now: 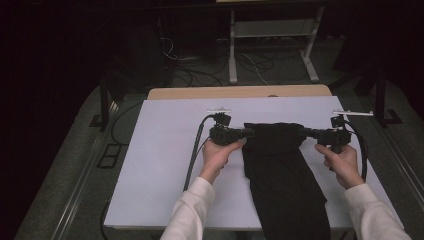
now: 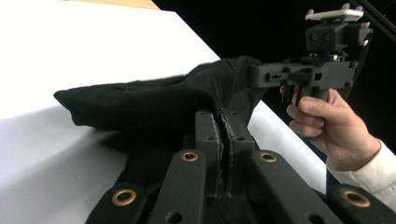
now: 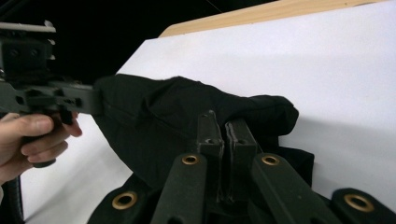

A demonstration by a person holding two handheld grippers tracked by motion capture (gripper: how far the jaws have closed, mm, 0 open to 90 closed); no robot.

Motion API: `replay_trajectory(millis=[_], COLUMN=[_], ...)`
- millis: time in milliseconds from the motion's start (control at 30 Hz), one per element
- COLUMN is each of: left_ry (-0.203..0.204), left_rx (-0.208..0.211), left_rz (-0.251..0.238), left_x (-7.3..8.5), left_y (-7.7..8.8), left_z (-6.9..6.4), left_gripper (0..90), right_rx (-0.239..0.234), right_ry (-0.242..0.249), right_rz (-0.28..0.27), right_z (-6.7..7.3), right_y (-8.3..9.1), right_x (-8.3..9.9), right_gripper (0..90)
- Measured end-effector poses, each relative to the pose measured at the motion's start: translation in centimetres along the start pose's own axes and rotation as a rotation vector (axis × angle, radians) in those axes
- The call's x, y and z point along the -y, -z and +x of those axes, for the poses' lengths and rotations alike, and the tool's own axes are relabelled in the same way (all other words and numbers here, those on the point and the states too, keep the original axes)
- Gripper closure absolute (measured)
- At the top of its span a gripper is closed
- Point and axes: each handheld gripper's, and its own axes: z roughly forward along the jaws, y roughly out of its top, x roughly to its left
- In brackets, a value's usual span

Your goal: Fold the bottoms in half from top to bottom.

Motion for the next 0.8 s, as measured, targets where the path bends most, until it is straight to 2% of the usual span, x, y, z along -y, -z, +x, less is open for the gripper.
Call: replay_trajectory(millis=[200, 333, 600, 800], left_ry=[0.003, -0.007, -0.014, -0.038], left_rx=[0.008, 0.020, 0.024, 0.030], left_rz=[-0.011, -0.003, 0.037, 0.068], left_x=[1.0, 2.1, 4.1, 5.3], left_y=[0.4, 0.3, 0.2, 0.2], left_z=[-0.8, -1.4, -2.0, -2.6], left_gripper=[86.2, 86.1, 86.1, 86.1], right_rx=[-0.006, -0.010, 0.001, 0.005], right_ry=[0.005, 0.011, 0.020, 0.030], right_rz=[0.006, 0.014, 0.067, 0.110], right_z=[0.6, 1.1, 1.5, 1.9], right_y=[0.9, 1.6, 2.7, 3.2], right_x=[0.6, 1.3, 3.1, 4.3], right_gripper=[85.5, 85.5, 85.5, 85.5])
